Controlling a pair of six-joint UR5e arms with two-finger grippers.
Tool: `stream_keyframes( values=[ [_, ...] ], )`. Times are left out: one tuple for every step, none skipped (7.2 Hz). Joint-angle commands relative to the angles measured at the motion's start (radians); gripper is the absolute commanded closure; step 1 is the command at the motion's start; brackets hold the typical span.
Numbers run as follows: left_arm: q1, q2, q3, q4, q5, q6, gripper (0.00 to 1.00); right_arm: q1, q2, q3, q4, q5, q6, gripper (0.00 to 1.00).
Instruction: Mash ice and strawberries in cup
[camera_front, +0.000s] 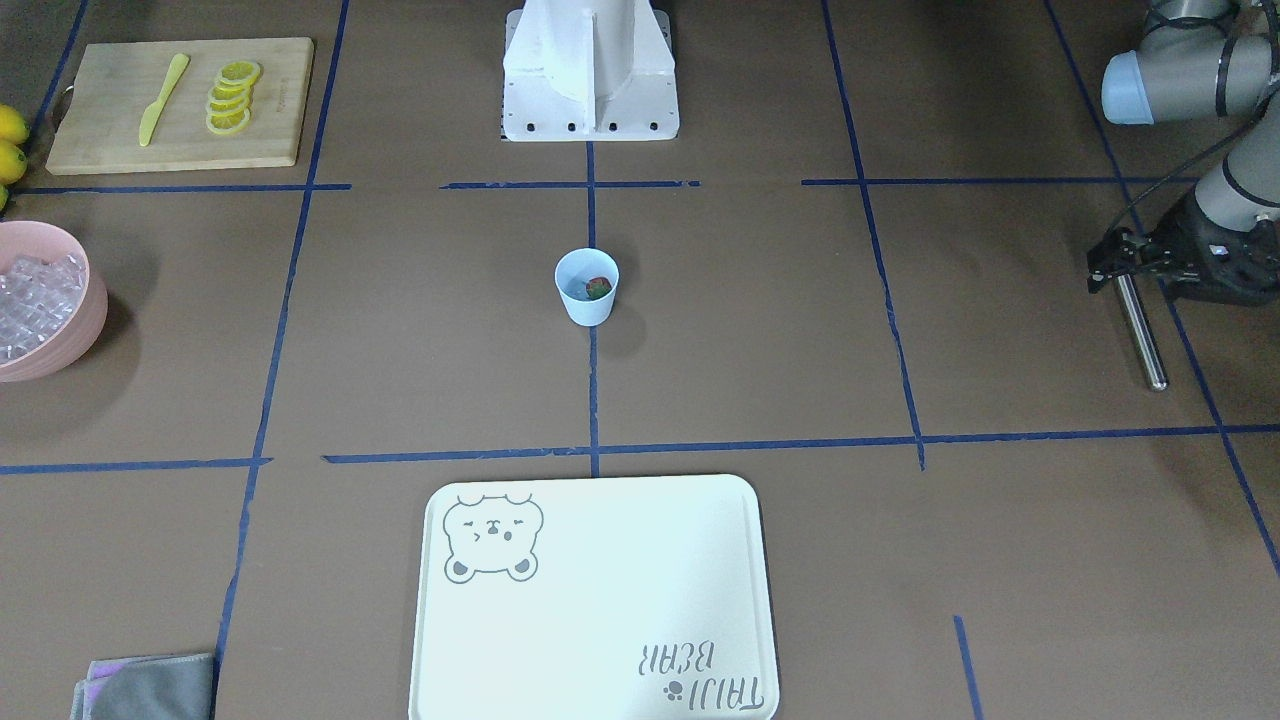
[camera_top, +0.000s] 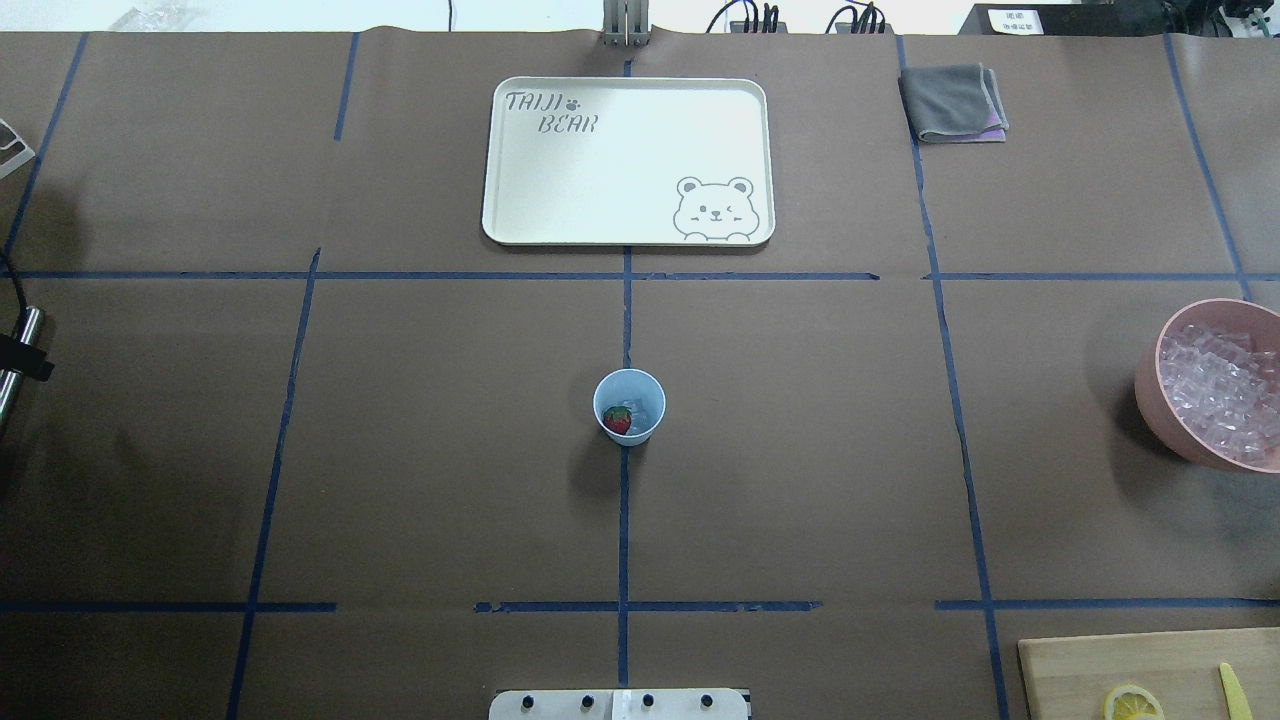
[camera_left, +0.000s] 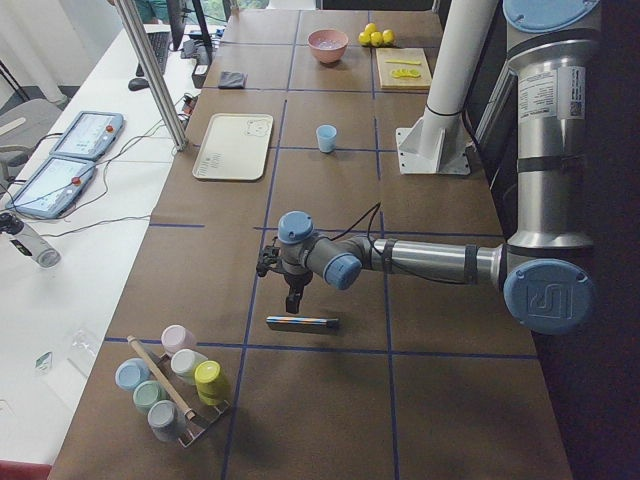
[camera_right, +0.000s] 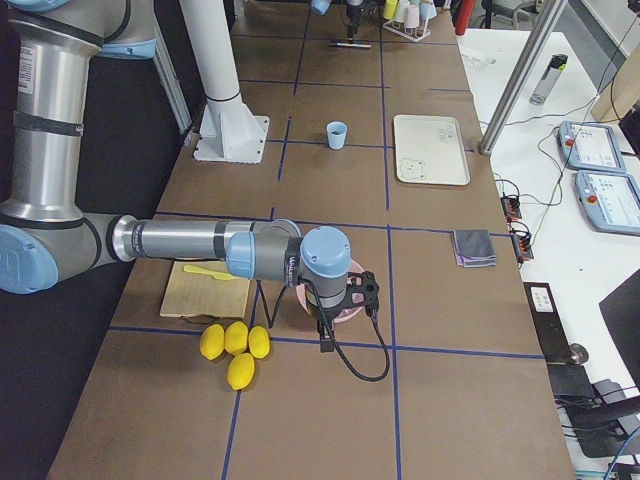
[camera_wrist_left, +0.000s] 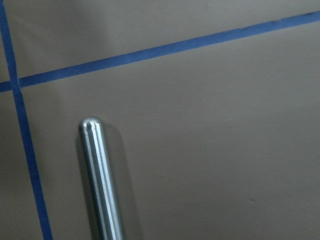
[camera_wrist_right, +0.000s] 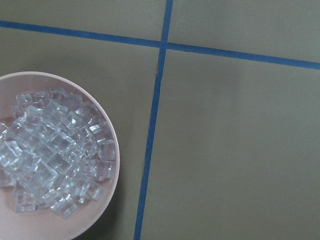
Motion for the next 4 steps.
stream_keyframes(
  values=[
    [-0.002,-0.012,0.064,-0.03,0.0,-0.002,0.03,0.0,0.001,0.001,0.0,0.0,-0.002,0.0],
    [-0.004,-0.026,0.081,-0.03,0.002,-0.017,0.07,0.0,0.001,0.001,0.0,0.0,0.0,0.0],
    [-0.004,-0.043,0.101,-0.03,0.002,-0.034,0.11,0.0,0.001,0.002,0.0,0.0,0.0,0.01],
    [-0.005,-0.057,0.12,-0.03,0.0,-0.036,0.11,0.0,0.002,0.002,0.0,0.0,0.0,0.01]
  ],
)
